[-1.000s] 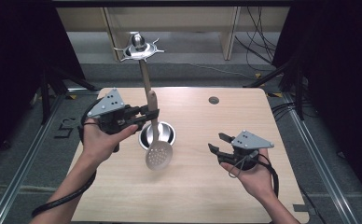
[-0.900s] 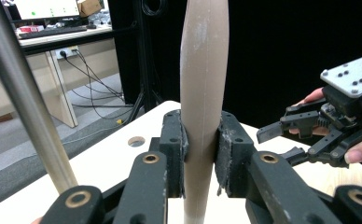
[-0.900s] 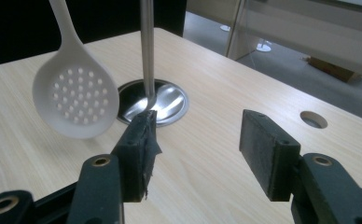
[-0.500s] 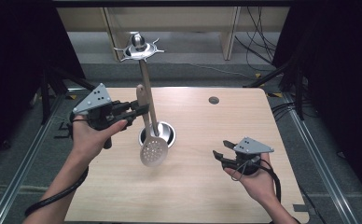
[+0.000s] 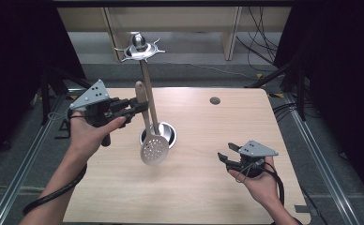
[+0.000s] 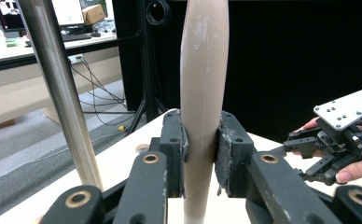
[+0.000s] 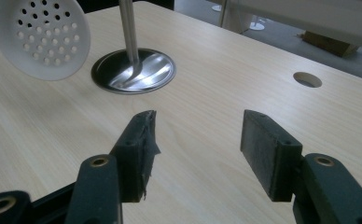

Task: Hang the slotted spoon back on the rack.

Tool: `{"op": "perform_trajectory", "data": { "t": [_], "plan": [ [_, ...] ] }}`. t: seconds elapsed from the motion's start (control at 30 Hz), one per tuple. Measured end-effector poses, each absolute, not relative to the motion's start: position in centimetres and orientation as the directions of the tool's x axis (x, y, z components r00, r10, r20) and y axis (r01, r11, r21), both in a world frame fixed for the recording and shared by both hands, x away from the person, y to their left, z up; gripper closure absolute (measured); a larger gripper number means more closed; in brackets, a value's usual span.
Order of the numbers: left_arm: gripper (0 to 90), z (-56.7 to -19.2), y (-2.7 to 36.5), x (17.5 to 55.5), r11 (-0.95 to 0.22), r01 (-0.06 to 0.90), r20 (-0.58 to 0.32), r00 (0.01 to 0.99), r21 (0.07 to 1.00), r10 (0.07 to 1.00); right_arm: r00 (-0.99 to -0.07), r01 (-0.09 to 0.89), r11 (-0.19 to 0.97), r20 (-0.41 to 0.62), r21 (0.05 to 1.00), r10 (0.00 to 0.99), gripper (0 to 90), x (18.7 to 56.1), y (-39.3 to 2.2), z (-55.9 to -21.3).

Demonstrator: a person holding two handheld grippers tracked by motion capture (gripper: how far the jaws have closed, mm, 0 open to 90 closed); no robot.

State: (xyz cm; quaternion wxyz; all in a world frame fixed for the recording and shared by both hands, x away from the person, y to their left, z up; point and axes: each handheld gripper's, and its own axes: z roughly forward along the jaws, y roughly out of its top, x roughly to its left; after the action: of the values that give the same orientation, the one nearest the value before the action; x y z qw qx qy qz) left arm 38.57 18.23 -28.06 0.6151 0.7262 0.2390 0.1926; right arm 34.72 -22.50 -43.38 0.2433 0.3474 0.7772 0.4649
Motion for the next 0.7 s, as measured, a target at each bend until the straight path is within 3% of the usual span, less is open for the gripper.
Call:
{"op": "perform_trajectory", "data": {
  "t": [0.7],
  "plan": [
    [73.7,-27.3,17.5,39.7,-0.126,0.121,-0.031,0.830,0.985,0.557,-0.612,0.350,0.282,-0.010,0.894,0.791,45.5,34.9,-22.8,-44.0]
  ]
}}
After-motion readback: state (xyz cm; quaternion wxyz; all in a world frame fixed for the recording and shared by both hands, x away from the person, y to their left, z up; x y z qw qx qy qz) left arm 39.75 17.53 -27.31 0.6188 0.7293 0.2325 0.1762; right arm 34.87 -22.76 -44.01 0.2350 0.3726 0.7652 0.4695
